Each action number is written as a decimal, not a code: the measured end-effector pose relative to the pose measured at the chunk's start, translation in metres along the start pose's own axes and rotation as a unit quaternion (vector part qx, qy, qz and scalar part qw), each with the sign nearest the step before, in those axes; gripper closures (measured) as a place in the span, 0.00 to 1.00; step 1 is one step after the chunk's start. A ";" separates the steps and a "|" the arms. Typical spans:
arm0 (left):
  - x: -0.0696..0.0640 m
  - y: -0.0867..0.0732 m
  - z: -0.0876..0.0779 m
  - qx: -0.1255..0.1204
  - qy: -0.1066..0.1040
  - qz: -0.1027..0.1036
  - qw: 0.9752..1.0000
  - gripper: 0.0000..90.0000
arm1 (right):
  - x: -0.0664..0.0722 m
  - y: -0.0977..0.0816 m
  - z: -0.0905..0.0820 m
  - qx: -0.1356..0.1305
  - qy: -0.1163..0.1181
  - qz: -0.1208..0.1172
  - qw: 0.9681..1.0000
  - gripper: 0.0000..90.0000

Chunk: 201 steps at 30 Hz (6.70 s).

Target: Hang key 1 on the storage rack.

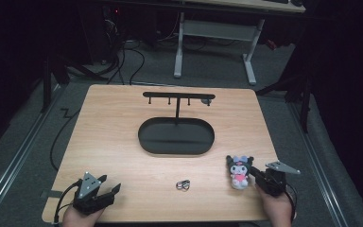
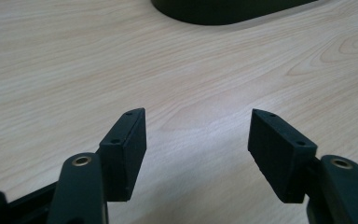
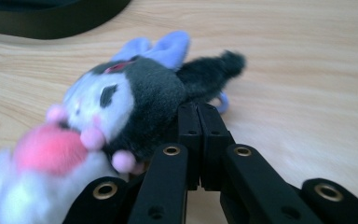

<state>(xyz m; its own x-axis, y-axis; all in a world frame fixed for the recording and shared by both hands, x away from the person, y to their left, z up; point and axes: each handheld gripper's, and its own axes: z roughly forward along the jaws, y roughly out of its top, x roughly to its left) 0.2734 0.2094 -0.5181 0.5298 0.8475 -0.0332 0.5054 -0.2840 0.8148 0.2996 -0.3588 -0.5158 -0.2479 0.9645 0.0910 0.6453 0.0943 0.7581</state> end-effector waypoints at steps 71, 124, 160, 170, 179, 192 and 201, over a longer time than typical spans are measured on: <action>-0.018 0.023 0.021 -0.031 -0.113 0.036 0.992 0.42 | 0.006 0.012 -0.020 0.165 -0.022 -0.048 0.985 0.62; -0.011 0.014 0.022 -0.008 -0.123 0.033 0.992 0.41 | 0.067 0.065 0.014 0.350 -0.003 -0.122 0.929 0.01; -0.013 0.014 0.024 -0.002 -0.127 0.038 0.991 0.41 | 0.056 0.059 0.022 0.334 -0.009 -0.099 0.937 0.45; -0.014 0.014 0.026 0.002 -0.124 0.041 0.991 0.41 | 0.055 0.058 0.029 0.332 0.002 -0.110 0.937 0.50; -0.014 0.013 0.026 0.003 -0.124 0.037 0.992 0.41 | 0.059 0.063 0.024 0.336 0.011 -0.123 0.934 0.54; -0.015 0.013 0.028 0.003 -0.125 0.037 0.991 0.41 | 0.063 0.078 0.011 0.330 0.038 -0.135 0.934 0.55; -0.014 0.011 0.027 0.004 -0.125 0.037 0.991 0.41 | 0.066 0.086 0.009 0.326 0.051 -0.130 0.935 0.55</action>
<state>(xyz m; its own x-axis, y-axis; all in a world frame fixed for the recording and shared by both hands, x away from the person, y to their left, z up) 0.2903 0.1817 -0.5242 0.7169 0.6873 -0.1169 0.4642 -0.3456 0.8155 0.3453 -0.2844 -0.4506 -0.5032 0.8630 0.0447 0.8491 0.4841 0.2115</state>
